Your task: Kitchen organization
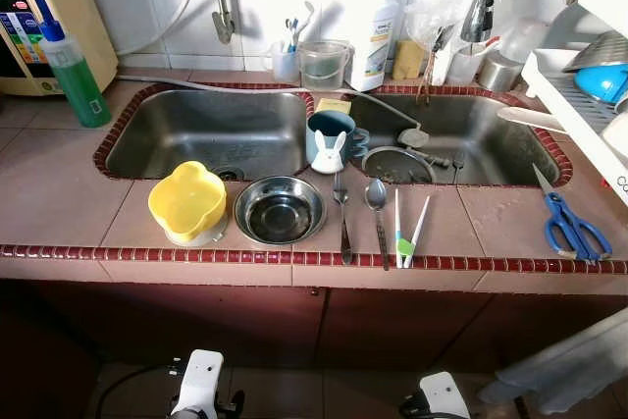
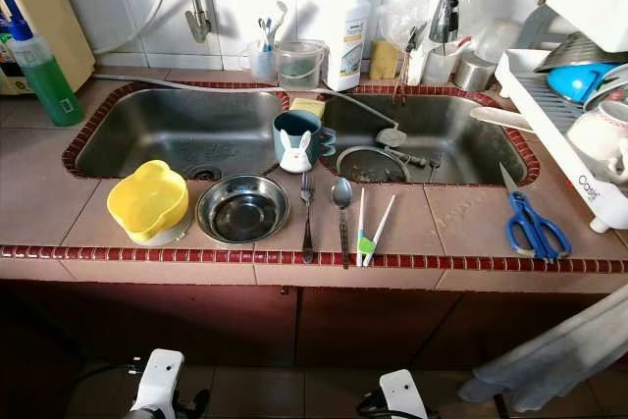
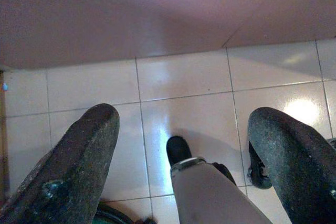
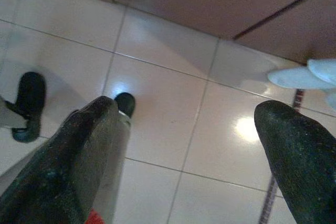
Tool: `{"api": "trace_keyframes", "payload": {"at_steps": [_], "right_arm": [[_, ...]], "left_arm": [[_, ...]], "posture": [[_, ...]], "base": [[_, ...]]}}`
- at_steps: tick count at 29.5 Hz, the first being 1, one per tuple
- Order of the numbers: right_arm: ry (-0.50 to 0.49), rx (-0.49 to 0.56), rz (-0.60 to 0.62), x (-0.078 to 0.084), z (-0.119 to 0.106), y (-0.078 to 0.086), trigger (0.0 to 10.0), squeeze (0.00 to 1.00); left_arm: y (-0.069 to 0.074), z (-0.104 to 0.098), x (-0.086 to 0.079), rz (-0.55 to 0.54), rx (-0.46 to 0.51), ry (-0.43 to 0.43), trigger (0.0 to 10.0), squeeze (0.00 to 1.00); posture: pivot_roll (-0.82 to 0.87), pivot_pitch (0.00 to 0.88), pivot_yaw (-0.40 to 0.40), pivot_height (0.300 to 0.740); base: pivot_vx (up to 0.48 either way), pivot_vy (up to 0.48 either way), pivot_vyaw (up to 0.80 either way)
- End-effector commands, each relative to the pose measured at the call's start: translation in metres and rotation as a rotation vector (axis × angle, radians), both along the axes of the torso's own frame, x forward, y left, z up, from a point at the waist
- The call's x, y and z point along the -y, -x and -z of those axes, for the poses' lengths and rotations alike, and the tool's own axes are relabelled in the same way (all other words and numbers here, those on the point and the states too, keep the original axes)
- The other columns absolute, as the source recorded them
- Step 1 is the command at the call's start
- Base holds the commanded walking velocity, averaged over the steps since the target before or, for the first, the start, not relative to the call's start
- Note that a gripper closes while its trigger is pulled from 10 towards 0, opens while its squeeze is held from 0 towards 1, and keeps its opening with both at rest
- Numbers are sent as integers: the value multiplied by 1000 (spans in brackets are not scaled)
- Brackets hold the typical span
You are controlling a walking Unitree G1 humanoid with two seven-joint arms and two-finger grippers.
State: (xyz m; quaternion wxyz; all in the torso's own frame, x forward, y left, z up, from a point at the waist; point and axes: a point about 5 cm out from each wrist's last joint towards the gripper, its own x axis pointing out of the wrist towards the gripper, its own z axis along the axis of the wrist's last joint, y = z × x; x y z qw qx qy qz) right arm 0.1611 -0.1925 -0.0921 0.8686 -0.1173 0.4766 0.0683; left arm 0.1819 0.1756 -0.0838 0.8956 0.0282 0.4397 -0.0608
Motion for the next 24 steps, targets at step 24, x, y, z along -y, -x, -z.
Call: {"api": "trace_keyframes", "payload": {"at_steps": [24], "right_arm": [[31, -8, 5, 1, 0, 0, 10000, 0]], "left_arm": [[-4, -2, -5, 5, 17, -14, 10000, 0]], "posture": [[-1, 0, -9, 740]], "base": [[0, 0, 0]]}}
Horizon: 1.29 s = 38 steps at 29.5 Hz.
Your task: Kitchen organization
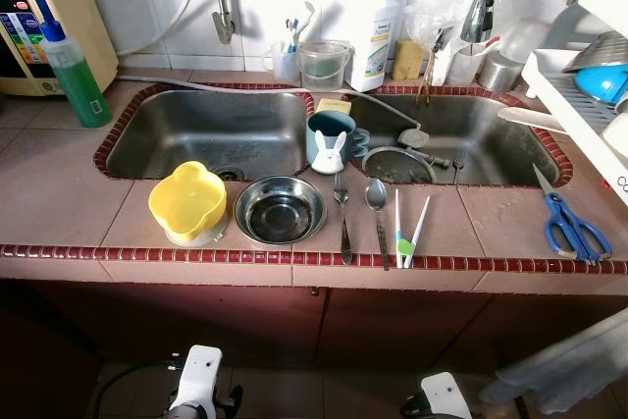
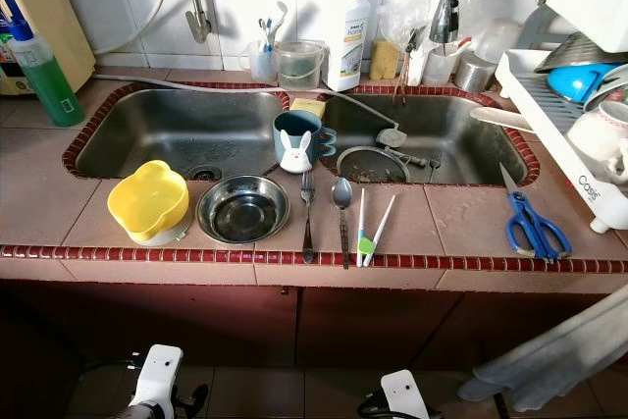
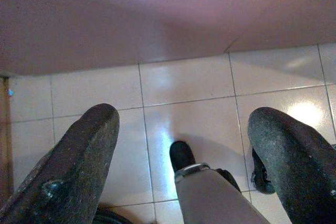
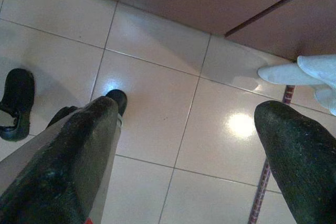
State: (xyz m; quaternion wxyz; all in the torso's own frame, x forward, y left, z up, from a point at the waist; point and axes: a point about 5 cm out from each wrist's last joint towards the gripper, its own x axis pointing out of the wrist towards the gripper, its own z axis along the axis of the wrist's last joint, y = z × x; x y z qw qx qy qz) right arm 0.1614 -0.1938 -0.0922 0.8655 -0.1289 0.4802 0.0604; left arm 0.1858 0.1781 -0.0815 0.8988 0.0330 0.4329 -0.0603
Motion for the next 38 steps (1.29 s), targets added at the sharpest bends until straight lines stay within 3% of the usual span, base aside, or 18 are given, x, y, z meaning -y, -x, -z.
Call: {"api": "trace_keyframes", "payload": {"at_steps": [1, 38], "right_arm": [[2, -2, 1, 0, 0, 0, 10000, 0], [9, 3, -2, 1, 0, -1, 10000, 0]], "left_arm": [[0, 0, -3, 2, 1, -7, 10000, 0], [0, -1, -3, 4, 9, -23, 10000, 0]], "posture": [[-1, 0, -9, 740], [-2, 0, -7, 740]], "base": [[0, 0, 0], [0, 0, 0]]}}
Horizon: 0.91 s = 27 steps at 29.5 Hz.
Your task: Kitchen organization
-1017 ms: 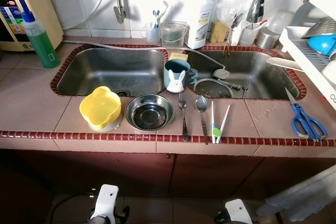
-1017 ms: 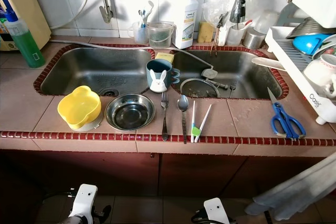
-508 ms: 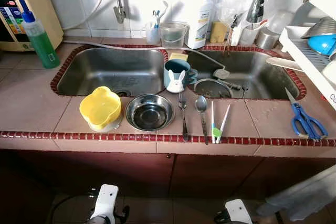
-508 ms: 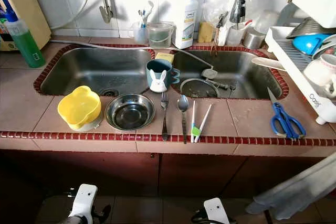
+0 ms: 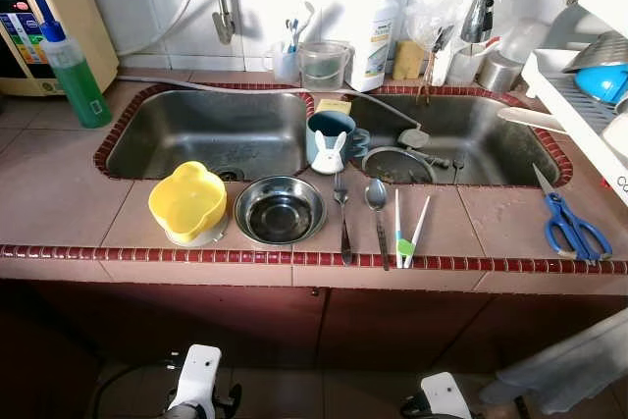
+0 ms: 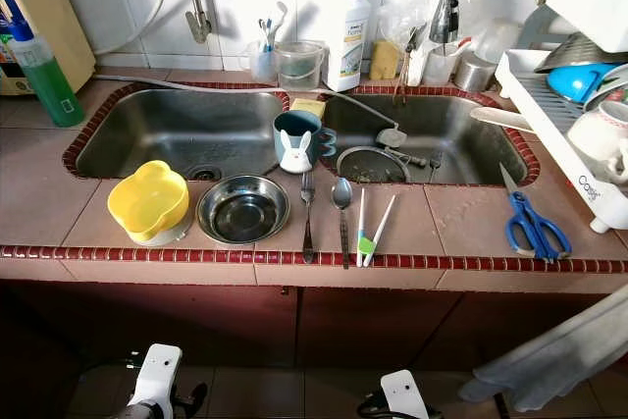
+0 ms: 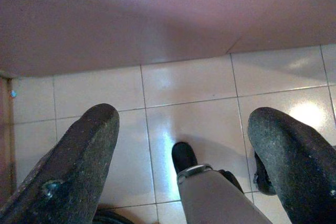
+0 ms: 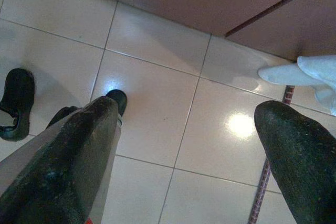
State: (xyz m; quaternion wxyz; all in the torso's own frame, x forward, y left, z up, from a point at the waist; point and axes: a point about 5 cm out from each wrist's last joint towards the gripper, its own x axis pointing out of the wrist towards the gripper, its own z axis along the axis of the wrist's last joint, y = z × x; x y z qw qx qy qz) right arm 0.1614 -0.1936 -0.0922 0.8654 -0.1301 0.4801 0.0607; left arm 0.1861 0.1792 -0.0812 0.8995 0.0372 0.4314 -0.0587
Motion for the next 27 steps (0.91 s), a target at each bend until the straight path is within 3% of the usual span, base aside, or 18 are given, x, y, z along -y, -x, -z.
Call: {"api": "trace_keyframes", "payload": {"at_steps": [1, 14, 19, 24, 27], "right_arm": [[8, 3, 0, 1, 0, -1, 10000, 0], [9, 6, 0, 0, 0, 0, 10000, 0], [-9, 51, -10, -2, -4, -9, 10000, 0], [-38, 105, -52, -5, -11, -20, 10000, 0], [-75, 157, -175, -12, -17, -31, 10000, 0]], "left_arm": [[0, 0, -2, 4, 6, -15, 10000, 0], [2, 0, -5, 4, 9, -33, 10000, 0], [-4, -4, -7, 7, 59, -28, 10000, 0], [-12, -12, -8, 80, 130, -34, 10000, 0], [-16, -18, -11, 209, 192, -53, 10000, 0]], "posture": [[-1, 0, -9, 740], [-3, 0, -6, 740], [-8, 0, -2, 740], [-10, 0, -2, 740], [-3, 11, -8, 740]], "base": [[0, 0, 0], [0, 0, 0], [0, 0, 0], [0, 0, 0], [0, 0, 0]]}}
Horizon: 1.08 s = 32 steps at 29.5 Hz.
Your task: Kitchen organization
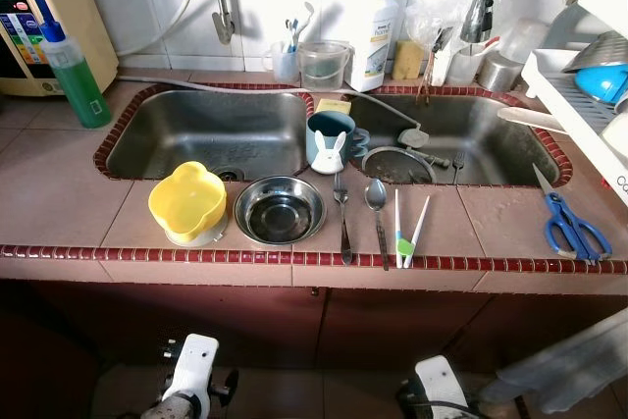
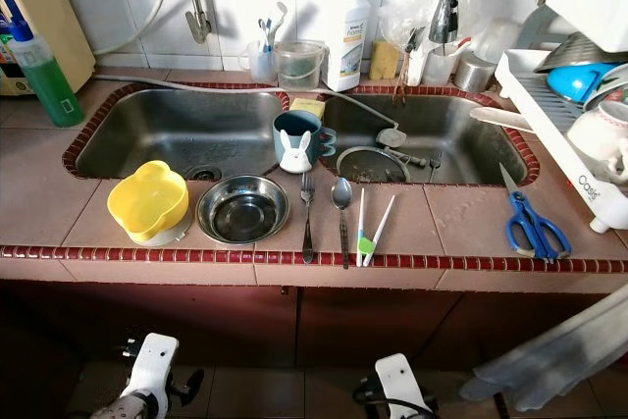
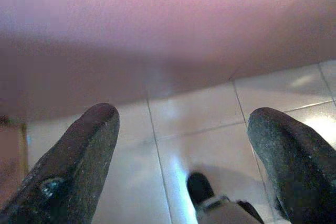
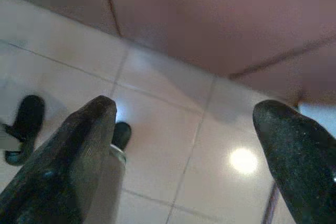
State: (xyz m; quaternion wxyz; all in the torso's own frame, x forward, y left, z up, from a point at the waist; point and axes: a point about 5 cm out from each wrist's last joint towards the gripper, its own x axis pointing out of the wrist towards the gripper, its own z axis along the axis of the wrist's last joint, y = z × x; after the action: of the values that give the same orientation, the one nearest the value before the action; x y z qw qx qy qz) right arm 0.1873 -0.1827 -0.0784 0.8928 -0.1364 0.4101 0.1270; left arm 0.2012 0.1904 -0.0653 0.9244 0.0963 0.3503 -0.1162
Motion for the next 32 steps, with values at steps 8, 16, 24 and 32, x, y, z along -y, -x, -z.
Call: {"api": "trace_keyframes", "payload": {"at_steps": [8, 16, 24, 32], "right_arm": [[-77, 86, -357, -25, -14, -14, 10000, 0], [-193, 219, -560, -27, -38, -29, 10000, 0], [-418, 340, -611, -17, -79, -45, 10000, 0], [-575, 365, -680, -13, -124, -45, 10000, 0]], "left_arm": [[4, -13, 9, 393, 128, 15, 10000, 0], [1, -35, 14, 636, 290, 55, 10000, 0], [-11, -71, 8, 732, 472, 121, 10000, 0], [-17, -111, 6, 837, 571, 186, 10000, 0]], "posture": [[1, 27, -21, 740], [-5, 52, -27, 740], [-19, 71, -25, 740], [-28, 83, -22, 740]], "base": [[0, 0, 0], [0, 0, 0], [0, 0, 0], [0, 0, 0]]}}
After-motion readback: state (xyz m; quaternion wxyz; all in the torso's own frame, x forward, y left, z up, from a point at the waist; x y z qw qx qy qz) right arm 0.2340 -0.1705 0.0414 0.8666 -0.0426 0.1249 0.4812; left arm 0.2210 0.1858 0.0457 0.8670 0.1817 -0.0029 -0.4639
